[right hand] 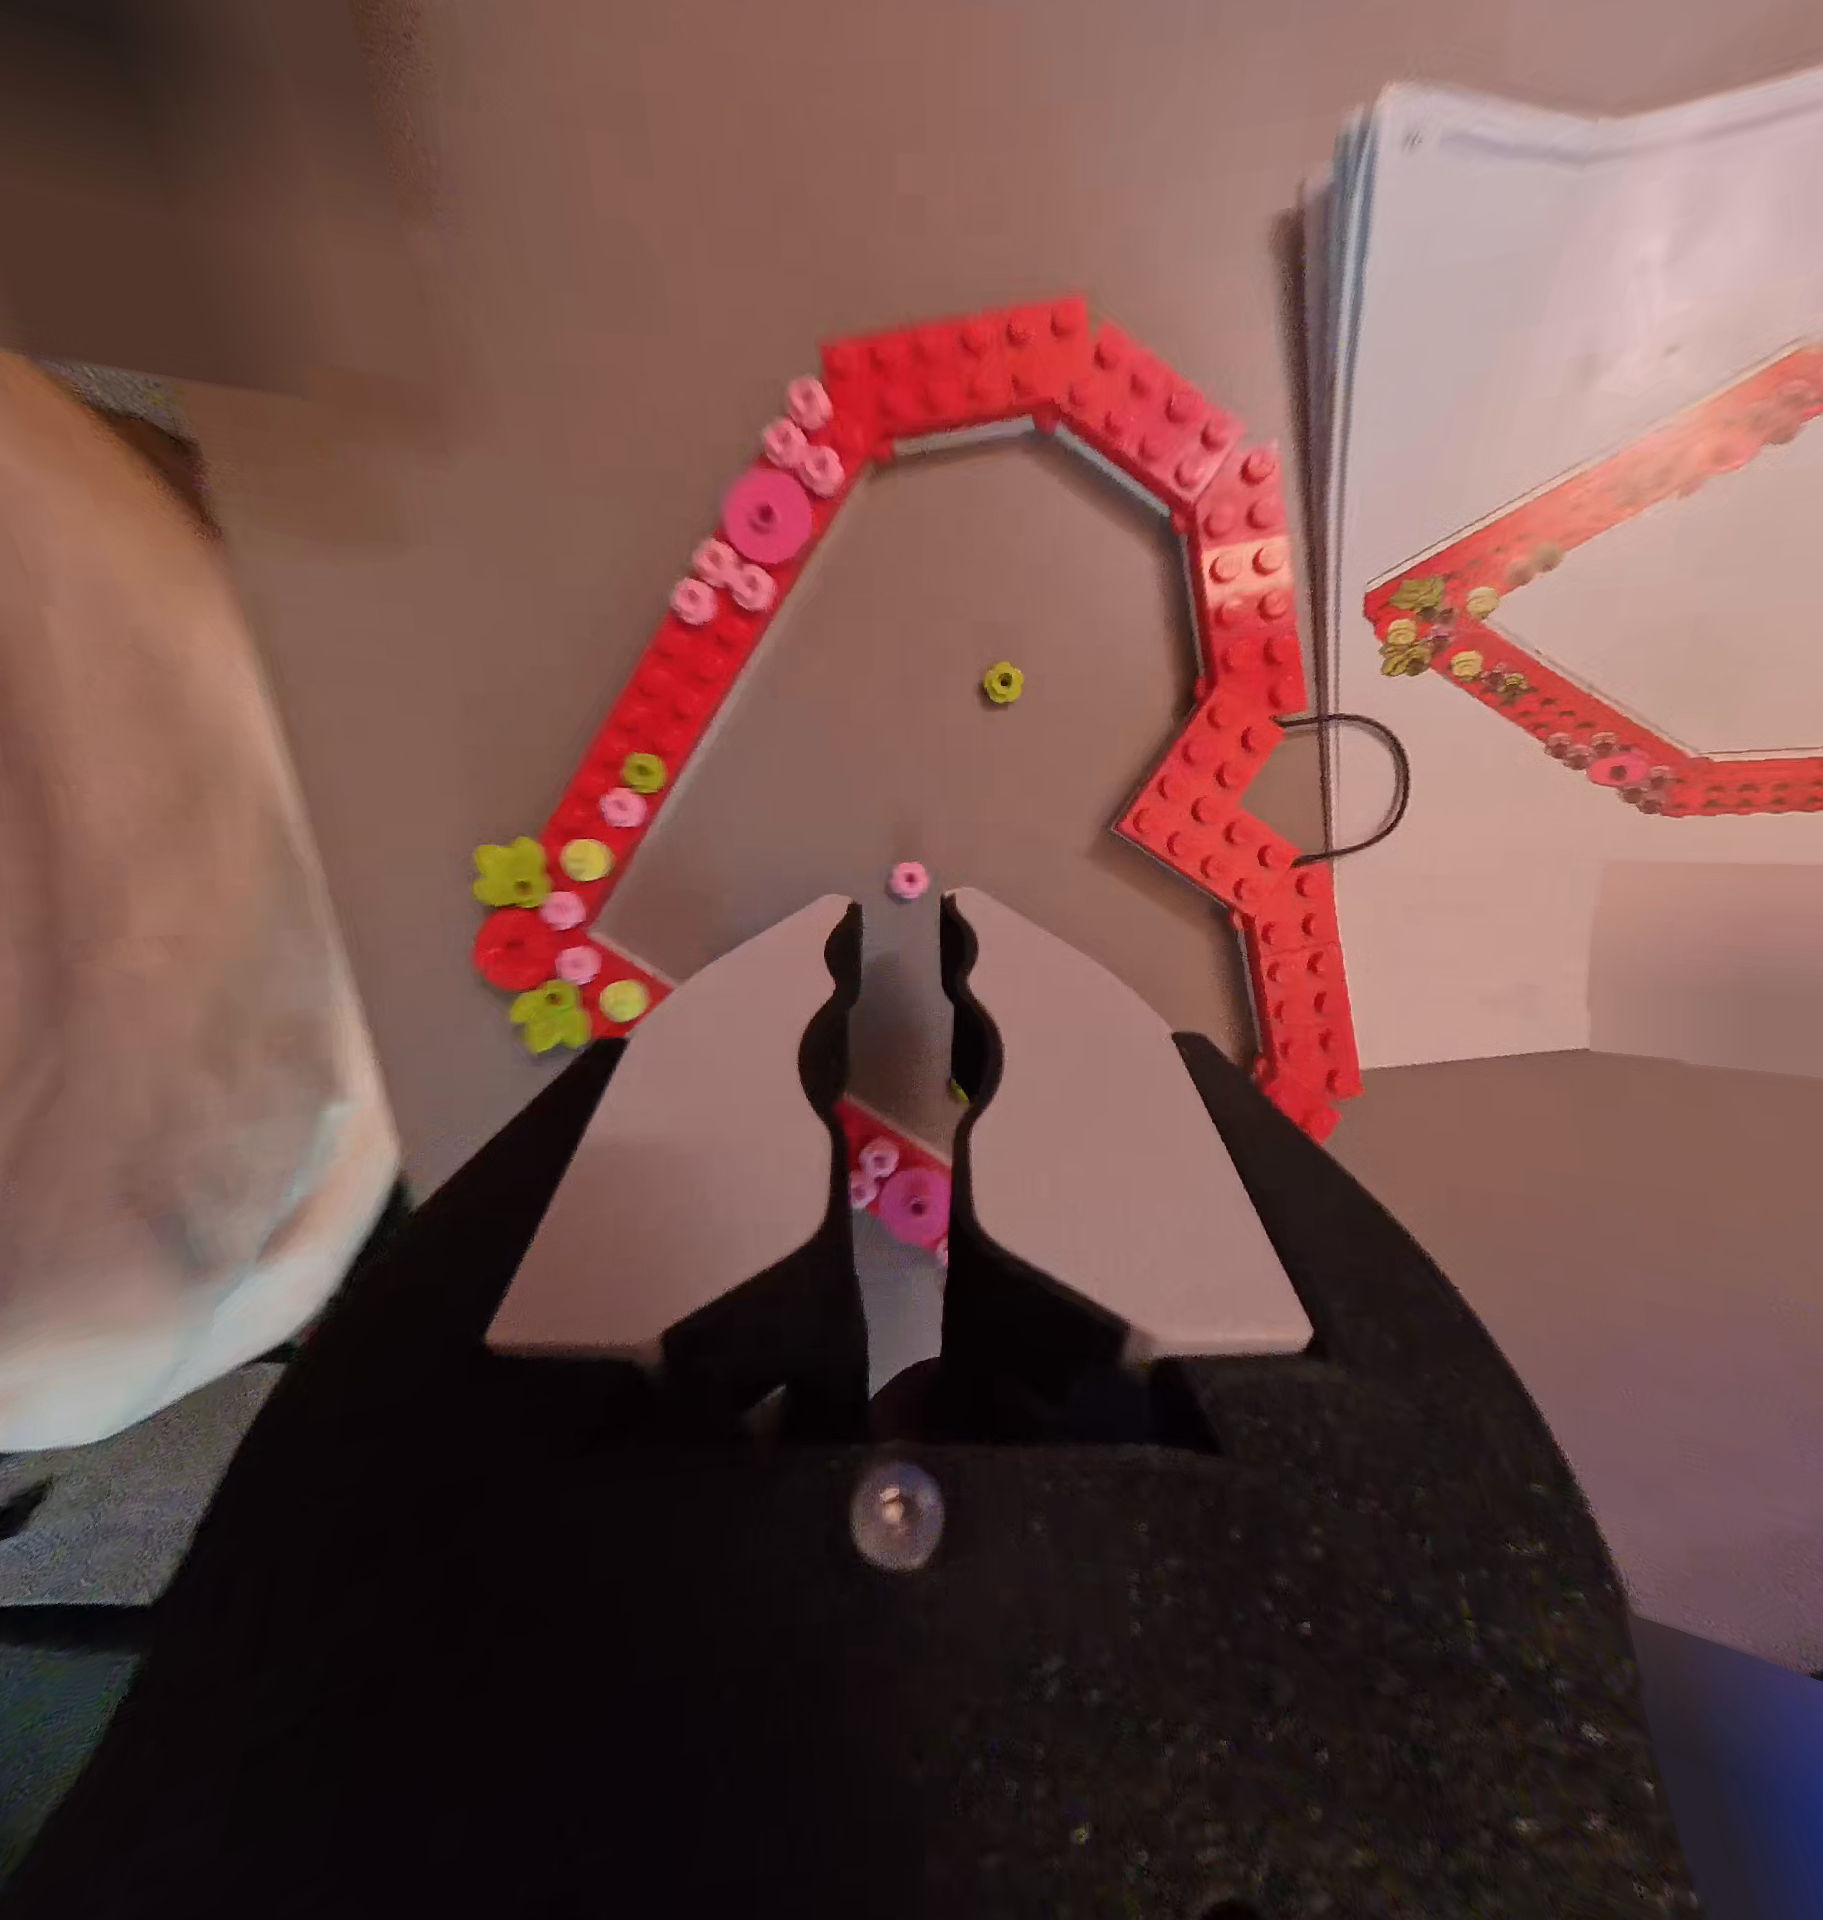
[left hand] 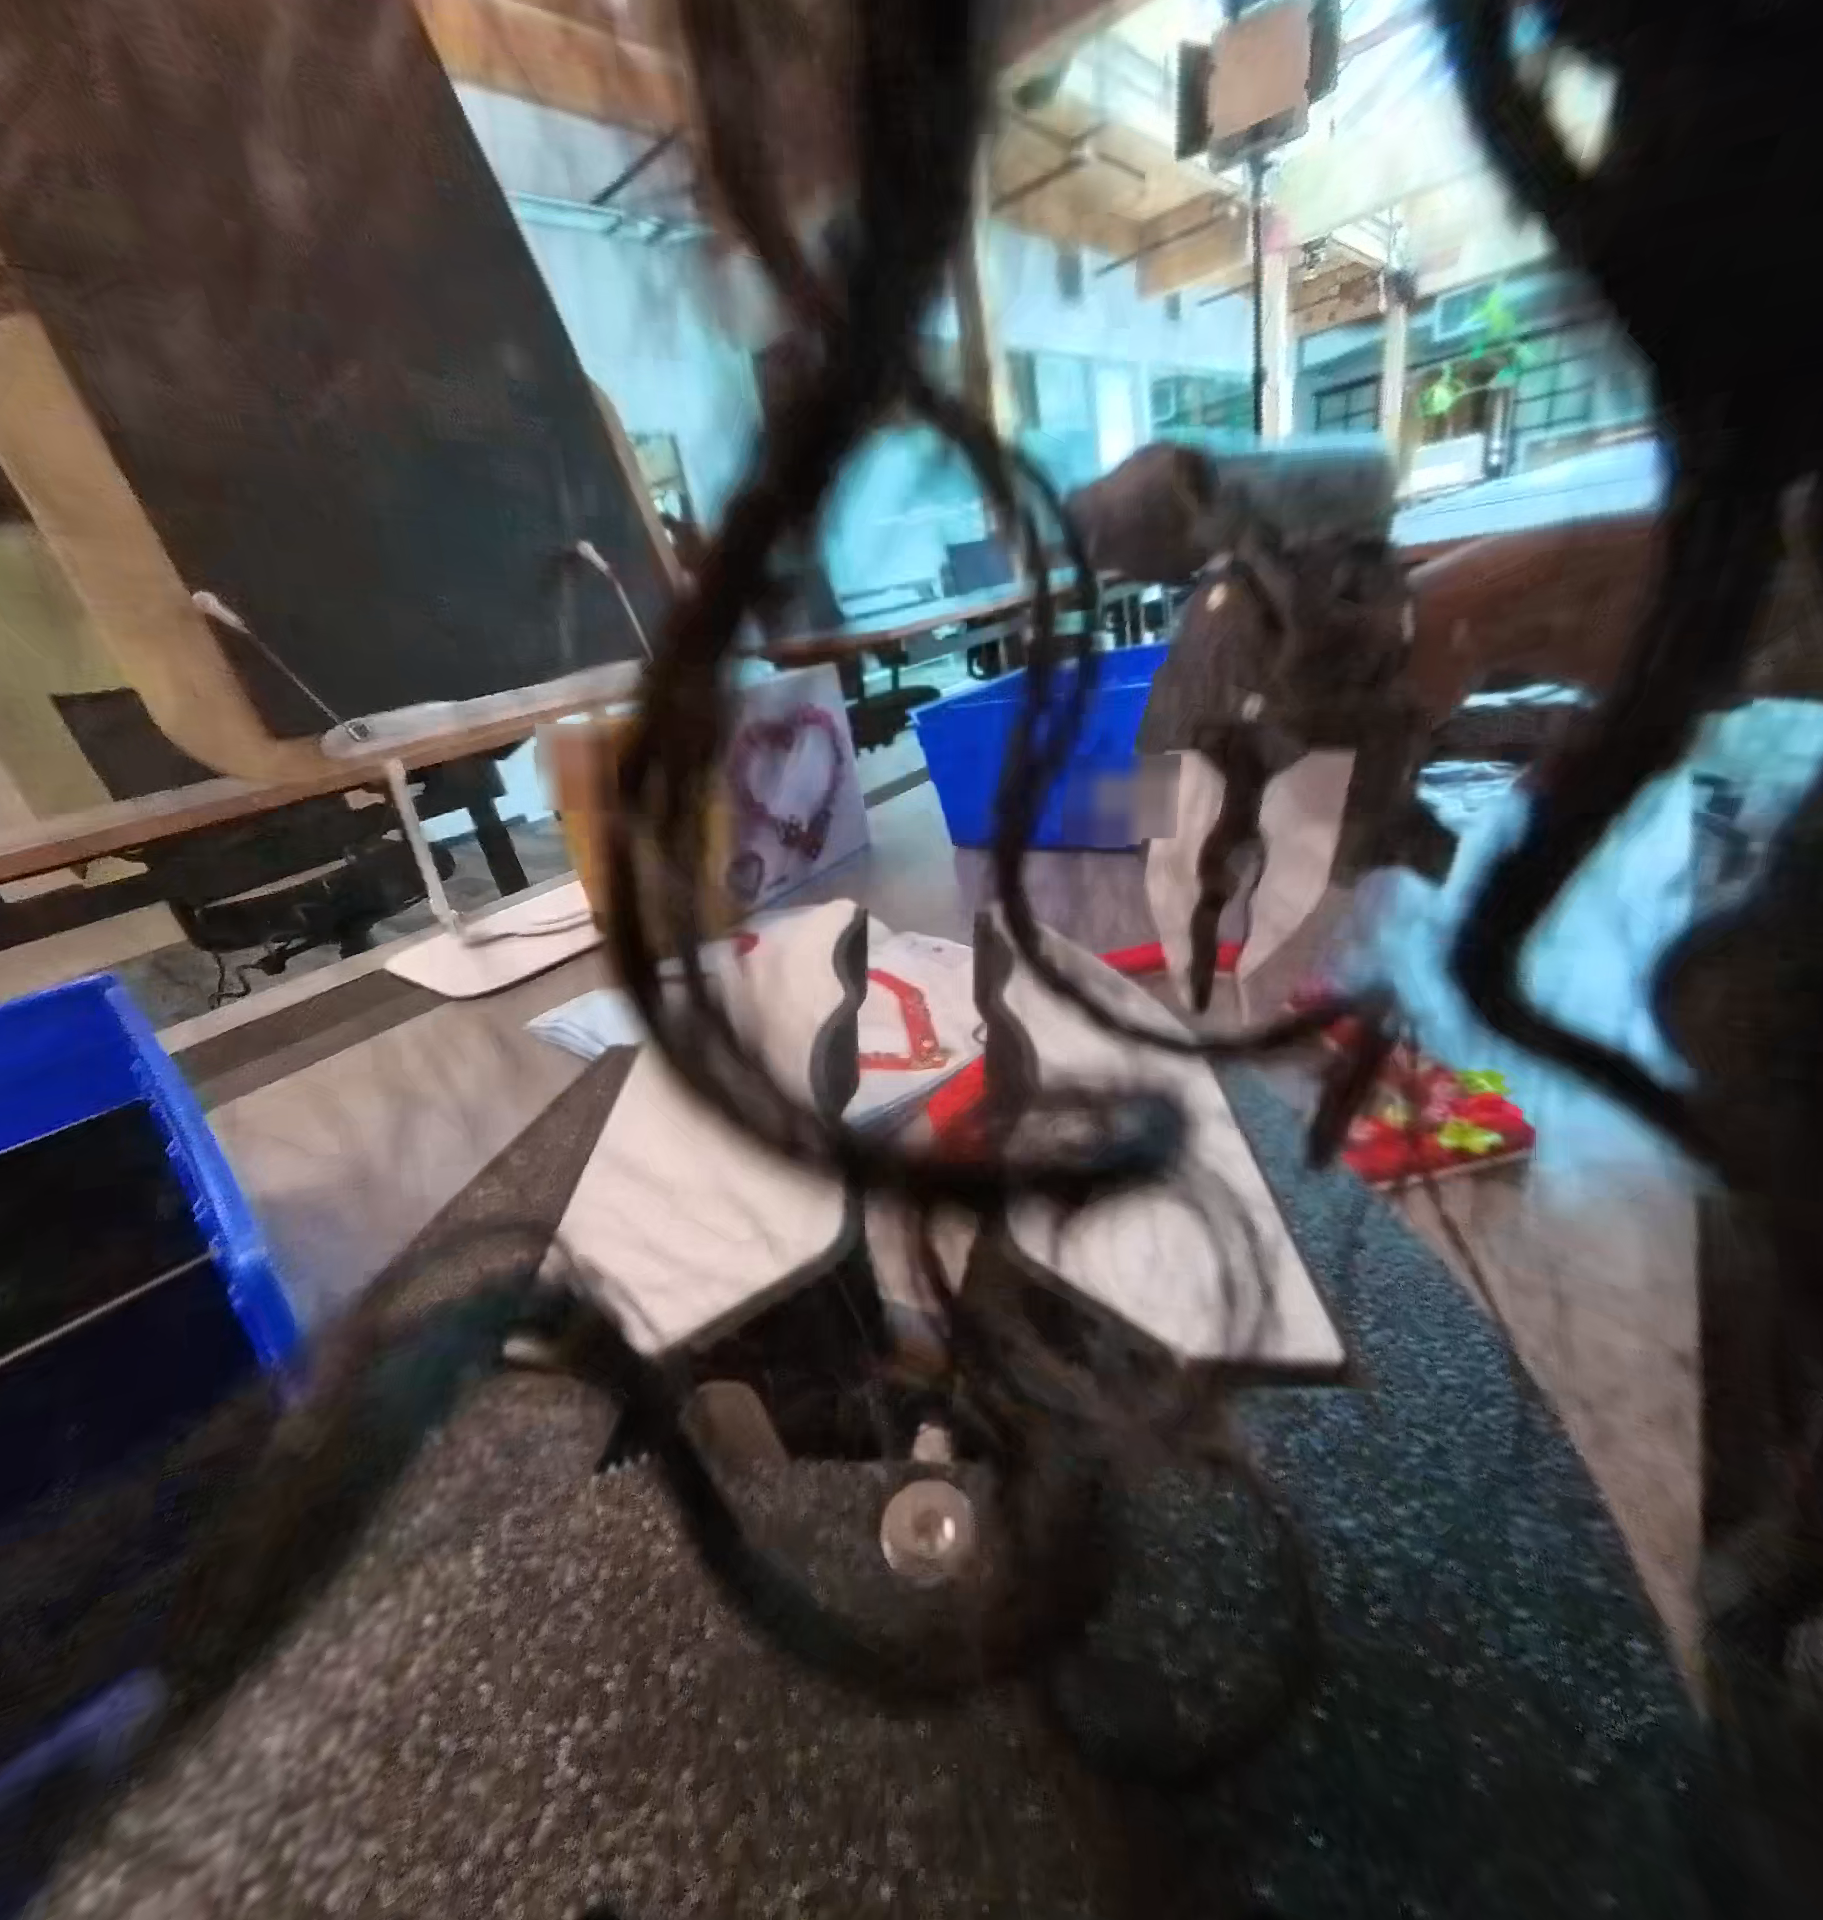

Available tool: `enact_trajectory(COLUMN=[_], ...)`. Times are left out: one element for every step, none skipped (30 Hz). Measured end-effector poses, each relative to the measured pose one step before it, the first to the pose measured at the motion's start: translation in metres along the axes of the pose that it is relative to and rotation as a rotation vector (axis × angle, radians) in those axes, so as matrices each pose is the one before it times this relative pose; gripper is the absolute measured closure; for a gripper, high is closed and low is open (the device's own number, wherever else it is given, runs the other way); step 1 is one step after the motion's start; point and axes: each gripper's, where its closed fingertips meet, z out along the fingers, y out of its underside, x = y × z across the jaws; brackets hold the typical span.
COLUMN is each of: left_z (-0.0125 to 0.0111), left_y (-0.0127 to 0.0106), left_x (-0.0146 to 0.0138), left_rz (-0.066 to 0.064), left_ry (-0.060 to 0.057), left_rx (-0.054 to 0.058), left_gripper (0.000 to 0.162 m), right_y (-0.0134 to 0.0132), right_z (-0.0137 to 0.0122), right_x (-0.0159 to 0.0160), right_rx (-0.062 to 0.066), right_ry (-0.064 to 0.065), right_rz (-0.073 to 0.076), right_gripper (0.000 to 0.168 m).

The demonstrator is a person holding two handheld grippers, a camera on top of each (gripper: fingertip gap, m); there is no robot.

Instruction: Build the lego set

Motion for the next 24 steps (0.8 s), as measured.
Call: enact_trajectory(left_z=[0.00065, 0.00076, 0.00098, 0.00123, 0.00174, 0.00216, 0.00262, 0.00301, 0.00336, 0.00382, 0.00401, 0.00423, 0.00443, 0.00445, 0.00451, 0.00472, 0.00471, 0.00476, 0.00471, 0.00461, 0.00429, 0.00424, 0.00389, 0.00366], left_y=[0.00214, 0.00233, 0.00199, 0.00157, 0.00083, 0.00052, 0.00057, 0.00073, 0.00071, -0.00021, -0.00177, -0.0036, -0.00484, -0.00533, -0.00525, -0.00438, -0.00348, -0.00273, -0.0019, -0.00099, -0.00028, 0.00058, 0.00138, 0.00141], left_x=[-0.00168, -0.00224, -0.0024, -0.00206, -0.00128, -0.00146, -0.00213, -0.00285, -0.00335, -0.00391, -0.00485, -0.00498, -0.00367, -0.00241, -0.00151, -0.00114, -0.00095, -0.00019, 0.0004, 0.00101, 0.00125, 0.00138, 0.00143, 0.00167], left_rz=[-0.0037, -0.0071, -0.0116, -0.0139, -0.0137, -0.0133, -0.0133, -0.0146, -0.0167, -0.0165, -0.0152, -0.0137, -0.0121, -0.0113, -0.0097, -0.0058, -0.0023, -0.0003, 0.0007, 0.0033, 0.0063, 0.0092, 0.0115, 0.0138], left_ry=[-0.0062, -0.0079, -0.0072, -0.0021, 0.0052, 0.0085, 0.0067, 0.0035, 0.0017, -0.0034, -0.0135, -0.0212, -0.0201, -0.0172, -0.0162, -0.0179, -0.0196, -0.0179, -0.0141, -0.01, -0.0076, -0.0061, -0.0045, -0.0022], left_rx=[-0.0072, -0.0071, -0.0068, -0.0063, -0.0059, -0.0083, -0.0144, -0.0209, -0.0245, -0.0189, -0.0068, 0.0054, 0.0137, 0.0174, 0.0179, 0.0157, 0.0126, 0.009, 0.0047, -0.0003, -0.0058, -0.0131, -0.0185, -0.0183], left_gripper=[0.144, 0.144, 0.144, 0.144, 0.144, 0.144, 0.145, 0.147, 0.15, 0.151, 0.152, 0.152, 0.153, 0.153, 0.153, 0.153, 0.153, 0.153, 0.152, 0.152, 0.152, 0.152, 0.152, 0.152], right_y=[-0.00364, -0.00348, -0.00312, -0.00262, -0.00196, -0.0011, 0.00065, 0.0046, 0.0097, 0.01378, 0.016, 0.01568, 0.01301, 0.01036, 0.00868, 0.00764, 0.00616, 0.00448, 0.00328, 0.0029, 0.00353, 0.00386, 0.00345, 0.00157], right_z=[-0.01298, -0.01759, -0.02248, -0.02674, -0.02963, -0.03045, -0.02873, -0.02436, -0.01833, -0.01089, -0.00239, 0.00501, 0.00997, 0.01269, 0.01426, 0.01512, 0.01528, 0.01492, 0.01421, 0.0131, 0.01153, 0.00994, 0.00841, 0.00682], right_x=[-0.00316, -0.00143, 0.00237, 0.00784, 0.01393, 0.01966, 0.02355, 0.02568, 0.02962, 0.03275, 0.03005, 0.02125, 0.01188, 0.00674, 0.00539, 0.00409, 0.00282, 0.00265, 0.0022, 0.00167, 0.00191, 0.00309, 0.00205, 0.00076], right_rx=[0.053, 0.0537, 0.0516, 0.0479, 0.0431, 0.0373, 0.0279, 0.0061, -0.0223, -0.04, -0.0446, -0.0379, -0.0232, -0.0132, -0.0143, -0.0205, -0.0236, -0.0193, -0.013, -0.0126, -0.0164, -0.0181, -0.0135, -0.0011], right_ry=[-0.0232, -0.0165, 0.0012, 0.0275, 0.0507, 0.0657, 0.0651, 0.055, 0.0629, 0.0756, 0.0565, 0.0068, -0.0414, -0.0598, -0.0552, -0.0492, -0.0461, -0.0371, -0.0324, -0.032, -0.0272, -0.0131, -0.0135, -0.0139], right_rz=[0.0162, 0.0203, 0.0195, 0.0153, 0.0085, 0.002, -0.0006, -0.0026, -0.0084, -0.0171, -0.0277, -0.0329, -0.0309, -0.0294, -0.0271, -0.024, -0.0226, -0.0204, -0.0169, -0.0114, -0.0094, -0.0101, -0.0164, -0.0221], right_gripper=[0.154, 0.153, 0.152, 0.151, 0.15, 0.15, 0.15, 0.151, 0.153, 0.157, 0.16, 0.161, 0.161, 0.162, 0.161, 0.161, 0.161, 0.161, 0.16, 0.159, 0.158, 0.158, 0.158, 0.158])
